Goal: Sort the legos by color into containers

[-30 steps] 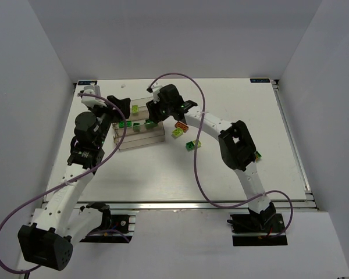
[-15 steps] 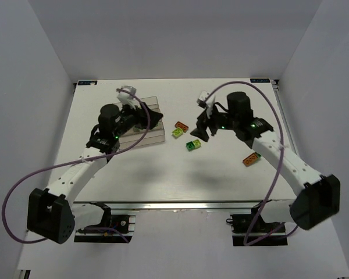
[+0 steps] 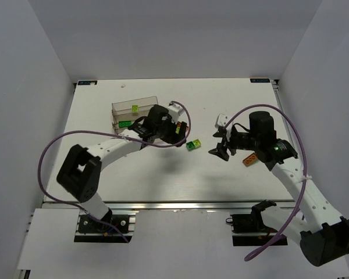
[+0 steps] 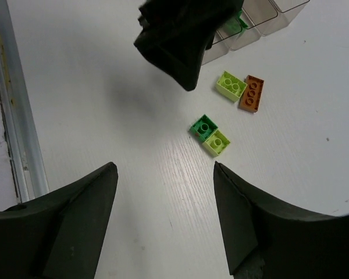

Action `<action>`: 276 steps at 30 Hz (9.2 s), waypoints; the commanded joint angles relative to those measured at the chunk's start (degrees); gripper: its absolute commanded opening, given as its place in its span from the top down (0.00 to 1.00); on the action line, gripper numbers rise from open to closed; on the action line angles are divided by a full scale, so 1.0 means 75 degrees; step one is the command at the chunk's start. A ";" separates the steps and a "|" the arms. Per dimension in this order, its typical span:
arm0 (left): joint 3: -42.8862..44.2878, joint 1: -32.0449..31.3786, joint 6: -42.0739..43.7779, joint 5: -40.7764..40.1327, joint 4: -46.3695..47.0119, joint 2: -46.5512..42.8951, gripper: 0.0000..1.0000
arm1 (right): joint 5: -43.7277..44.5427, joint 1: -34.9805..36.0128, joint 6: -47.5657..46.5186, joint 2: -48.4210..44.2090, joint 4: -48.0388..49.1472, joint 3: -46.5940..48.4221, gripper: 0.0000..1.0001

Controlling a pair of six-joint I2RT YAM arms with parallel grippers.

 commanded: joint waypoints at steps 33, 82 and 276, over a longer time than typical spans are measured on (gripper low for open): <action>0.3207 -0.0686 0.1395 -0.0143 -0.1827 0.3262 0.19 | -0.0155 -0.0106 -0.0562 -0.0791 0.0153 -0.0233 0.31; 0.2809 -0.0359 0.0951 -0.0787 -0.1723 0.1541 0.80 | -0.0131 -0.0246 -0.0515 -0.0908 0.0340 -0.0397 0.29; -0.1797 0.3028 -0.1171 -0.2194 0.2403 -0.5655 0.02 | 0.4509 0.2777 -0.4089 1.1654 0.4501 0.9833 0.76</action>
